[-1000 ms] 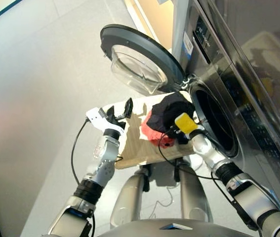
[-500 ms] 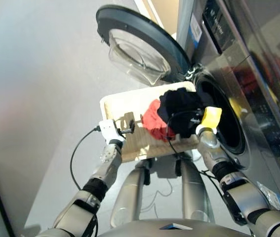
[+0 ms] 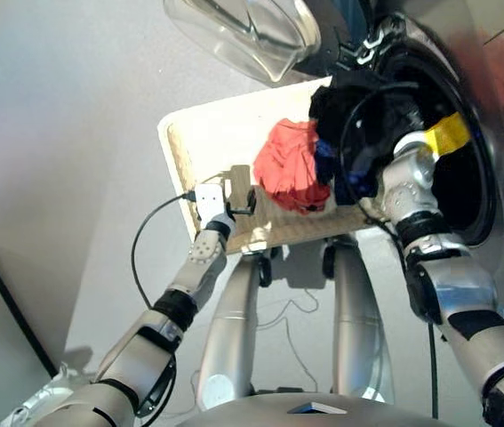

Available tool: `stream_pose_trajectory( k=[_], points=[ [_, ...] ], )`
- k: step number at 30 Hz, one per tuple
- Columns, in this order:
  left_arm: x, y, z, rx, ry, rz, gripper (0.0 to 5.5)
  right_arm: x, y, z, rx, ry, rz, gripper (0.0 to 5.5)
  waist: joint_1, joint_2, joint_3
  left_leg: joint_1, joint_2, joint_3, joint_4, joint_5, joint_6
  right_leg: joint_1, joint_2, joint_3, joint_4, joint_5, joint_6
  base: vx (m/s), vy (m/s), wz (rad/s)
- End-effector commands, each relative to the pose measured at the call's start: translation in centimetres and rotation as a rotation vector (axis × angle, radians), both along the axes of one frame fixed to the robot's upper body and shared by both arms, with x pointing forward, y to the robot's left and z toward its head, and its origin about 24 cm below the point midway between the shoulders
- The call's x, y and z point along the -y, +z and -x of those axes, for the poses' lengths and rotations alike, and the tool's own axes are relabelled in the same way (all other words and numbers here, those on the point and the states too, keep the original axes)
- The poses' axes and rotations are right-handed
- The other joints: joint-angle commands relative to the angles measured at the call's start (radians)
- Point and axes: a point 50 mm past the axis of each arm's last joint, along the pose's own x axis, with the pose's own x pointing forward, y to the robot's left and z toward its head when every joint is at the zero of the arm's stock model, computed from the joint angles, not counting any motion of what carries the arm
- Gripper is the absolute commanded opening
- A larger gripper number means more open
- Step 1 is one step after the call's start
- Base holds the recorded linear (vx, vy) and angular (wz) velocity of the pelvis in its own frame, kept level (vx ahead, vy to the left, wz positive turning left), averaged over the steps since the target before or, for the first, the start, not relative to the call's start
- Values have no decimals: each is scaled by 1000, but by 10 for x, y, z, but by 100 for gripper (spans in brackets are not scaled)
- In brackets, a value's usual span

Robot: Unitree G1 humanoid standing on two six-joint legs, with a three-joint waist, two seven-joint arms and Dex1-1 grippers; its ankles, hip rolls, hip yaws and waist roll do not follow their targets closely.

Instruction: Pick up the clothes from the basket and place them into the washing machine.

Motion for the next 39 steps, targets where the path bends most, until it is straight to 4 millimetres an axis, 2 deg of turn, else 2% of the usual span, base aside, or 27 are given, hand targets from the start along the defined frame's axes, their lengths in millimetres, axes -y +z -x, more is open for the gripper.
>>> stream_pose_trajectory(
  k=[1,2,4,5,7,9,10,11,12,14,15,16,17,18,20,21,24,25,26,27,28,29,30,32,35,36,39],
  points=[
    [-11,5,0,47,40,-11,550,50,89,47,379,-301,41,0,-14,40,-48,4,10,-33,27,-39,-2,24,21,17,77,-112,79,48,35,-240],
    [-12,4,0,45,43,-15,550,62,99,58,415,-373,22,0,-15,40,-52,5,11,-33,26,-44,0,21,22,24,75,-113,82,33,21,-191],
    [-11,4,-1,47,45,-15,550,70,100,64,423,-416,10,0,-14,40,-53,5,10,-32,27,-47,1,19,24,27,76,-114,83,0,0,0],
    [-11,3,-1,40,57,-8,550,80,94,69,402,-465,-9,0,-21,40,-57,7,9,-33,26,-49,0,19,26,30,76,-115,83,0,0,0],
    [-11,2,-1,38,60,-5,550,82,88,69,381,-480,-24,0,-23,40,-62,11,7,-33,21,-49,-1,22,24,29,72,-115,83,0,0,0],
    [-8,5,-2,47,66,7,550,84,68,65,306,-484,-16,0,-36,38,-69,17,5,-34,7,-48,-4,32,23,24,58,-112,82,0,0,0],
    [-8,4,-2,46,66,7,550,84,67,65,305,-484,-16,0,-37,37,-71,19,4,-34,4,-46,-4,33,23,24,56,-111,82,0,0,0],
    [-7,5,-3,48,69,9,550,80,51,58,250,-468,-38,0,-38,39,-77,23,3,-34,-8,-44,-7,39,25,22,47,-109,80,0,0,0],
    [-7,4,-2,46,70,8,550,80,50,58,249,-467,-39,0,-39,38,-78,24,2,-35,-11,-43,-7,40,25,22,44,-108,80,0,0,0],
    [-6,7,-4,56,69,16,550,71,30,48,170,-415,-36,0,-41,38,-83,31,4,-34,-31,-38,-11,47,25,19,27,-103,79,0,0,0],
    [-6,8,-4,58,65,18,550,67,21,41,135,-347,-9,485,-41,35,-84,34,4,-34,-38,-35,-13,51,25,17,17,-97,78,0,0,0],
    [-5,8,-4,57,60,28,550,62,12,36,112,-294,-6,550,-44,31,-84,34,5,-33,-41,-32,-15,54,25,14,13,-93,77,-28,-50,-7],
    [-3,9,-5,58,50,32,550,54,-3,27,35,-212,32,550,-44,25,-85,36,6,-31,-47,-28,-18,60,26,11,2,-85,77,0,0,0],
    [-3,9,-5,57,51,33,550,55,-4,27,37,-206,32,550,-45,26,-85,37,6,-31,-48,-27,-18,62,26,11,0,-83,77,0,0,0],
    [2,11,-7,56,35,47,550,34,-26,15,-61,-65,123,550,-46,11,-85,45,13,-29,-71,-18,-21,79,27,3,-26,-72,75,0,0,0],
    [1,11,-7,55,37,49,550,33,-26,14,-61,-61,125,550,-49,12,-83,49,13,-29,-75,-16,-22,83,27,3,-30,-70,75,0,0,0],
    [6,15,-11,65,1,29,550,-3,-47,0,-263,171,502,550,-59,-15,-75,60,19,-30,-95,3,-29,109,28,-7,-68,-46,74,-44,-74,-14],
    [6,15,-11,65,2,30,550,-4,-47,0,-264,172,503,550,-61,-14,-74,61,19,-31,-96,4,-29,111,28,-8,-69,-45,74,-31,-60,20],
    [8,15,-12,60,-6,16,550,-22,-59,-2,-313,259,630,550,-66,-27,-72,68,21,-33,-107,11,-29,123,31,-13,-88,-36,74,0,0,0],
    [8,14,-12,60,-6,16,550,-22,-59,-2,-314,259,630,550,-66,-26,-71,69,20,-33,-108,11,-29,125,31,-14,-89,-35,74,-24,-53,11],
    [9,16,-14,66,-11,11,550,-32,-63,-3,-340,306,714,550,-67,-32,-70,75,21,-34,-116,16,-30,133,31,-17,-100,-31,74,-10,-51,15],
    [13,16,-15,64,-22,-1,550,-51,-72,-4,-377,377,844,550,-67,-42,-70,80,23,-34,-128,24,-30,142,33,-20,-116,-23,76,-10,-51,7],
    [13,16,-15,64,-21,-1,550,-51,-72,-4,-378,376,846,550,-68,-42,-69,81,23,-34,-129,24,-30,144,32,-21,-117,-23,76,0,0,0],
    [21,18,-19,59,-46,-23,550,-77,-82,-4,-405,475,1016,550,-74,-55,-66,87,22,-40,-142,35,-31,155,33,-26,-137,-14,78,0,0,0],
    [25,19,-20,59,-62,-37,550,-85,-86,-3,-401,506,1036,550,-77,-58,-65,86,23,-43,-144,37,-32,157,34,-29,-140,-13,79,0,0,0],
    [29,20,-24,55,-66,-65,550,-101,-91,0,-384,553,1083,550,-82,-63,-64,84,24,-46,-142,39,-32,156,35,-30,-140,-14,78,0,0,0],
    [31,25,-31,55,-54,-100,550,-128,-95,6,-333,636,1164,550,-91,-75,-62,75,28,-47,-134,36,-34,149,40,-30,-132,-19,77,0,0,0]
  ],
)
